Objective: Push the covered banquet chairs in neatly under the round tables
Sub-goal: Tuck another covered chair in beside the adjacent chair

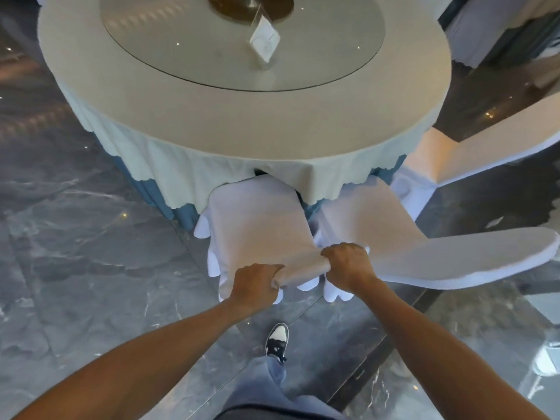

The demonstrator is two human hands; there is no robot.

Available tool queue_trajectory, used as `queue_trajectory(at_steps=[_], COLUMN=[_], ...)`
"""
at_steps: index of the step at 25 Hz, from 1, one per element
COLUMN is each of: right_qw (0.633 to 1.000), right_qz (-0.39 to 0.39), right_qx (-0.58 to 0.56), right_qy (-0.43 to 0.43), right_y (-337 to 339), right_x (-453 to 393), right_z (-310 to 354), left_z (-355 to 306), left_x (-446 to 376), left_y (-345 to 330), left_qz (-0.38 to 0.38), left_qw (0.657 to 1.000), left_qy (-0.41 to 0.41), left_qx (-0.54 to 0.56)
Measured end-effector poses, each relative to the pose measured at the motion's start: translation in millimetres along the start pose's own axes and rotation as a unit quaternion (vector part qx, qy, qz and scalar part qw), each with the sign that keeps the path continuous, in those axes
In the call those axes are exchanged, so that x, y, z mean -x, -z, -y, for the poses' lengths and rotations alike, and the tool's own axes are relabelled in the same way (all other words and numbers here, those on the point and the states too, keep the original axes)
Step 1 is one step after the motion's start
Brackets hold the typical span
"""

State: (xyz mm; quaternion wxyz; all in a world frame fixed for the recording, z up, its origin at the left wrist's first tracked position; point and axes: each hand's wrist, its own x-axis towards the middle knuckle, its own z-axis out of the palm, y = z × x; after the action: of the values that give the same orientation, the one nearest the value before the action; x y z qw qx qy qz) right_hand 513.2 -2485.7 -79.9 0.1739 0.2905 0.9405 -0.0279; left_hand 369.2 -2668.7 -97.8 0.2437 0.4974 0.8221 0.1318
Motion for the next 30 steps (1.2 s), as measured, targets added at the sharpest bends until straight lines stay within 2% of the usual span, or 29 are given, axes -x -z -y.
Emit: queue_trajectory(at_steps=[5,12,17,20,24,28,30], right_qw=[0.999,0.997,0.995,0.988,0.975,0.976,0.981], right_qz=[0.026,0.009,-0.003,0.022,0.074,0.041,0.015], right_qx=[-0.011,-0.065,-0.085,-0.136,-0.197,-0.206,-0.192], right_qy=[0.015,0.033,0.054,0.073,0.072,0.051,0.029], right_y=[5,2,4,6,19,30,35], right_x=[-44,-79,-83,-78,-63,-32,-10], right_z=[-12,-42,-64,-78,-130,-221,-271], left_z=[6,-7,-22,-37,-100,-202,-255], left_x=[-42,-77,-87,-88,-107,-137,-146], left_y=[11,13,8,6,3,-22,-42], left_qz=[0.001,-0.015,-0.015,-0.008,-0.021,-0.105,-0.063], left_qw=[0.999,0.999,0.997,0.996,0.997,0.994,0.998], left_qy=[0.032,0.041,0.069,0.087,0.053,-0.005,-0.016], left_qx=[0.013,0.02,0.017,0.007,0.053,0.0,0.006])
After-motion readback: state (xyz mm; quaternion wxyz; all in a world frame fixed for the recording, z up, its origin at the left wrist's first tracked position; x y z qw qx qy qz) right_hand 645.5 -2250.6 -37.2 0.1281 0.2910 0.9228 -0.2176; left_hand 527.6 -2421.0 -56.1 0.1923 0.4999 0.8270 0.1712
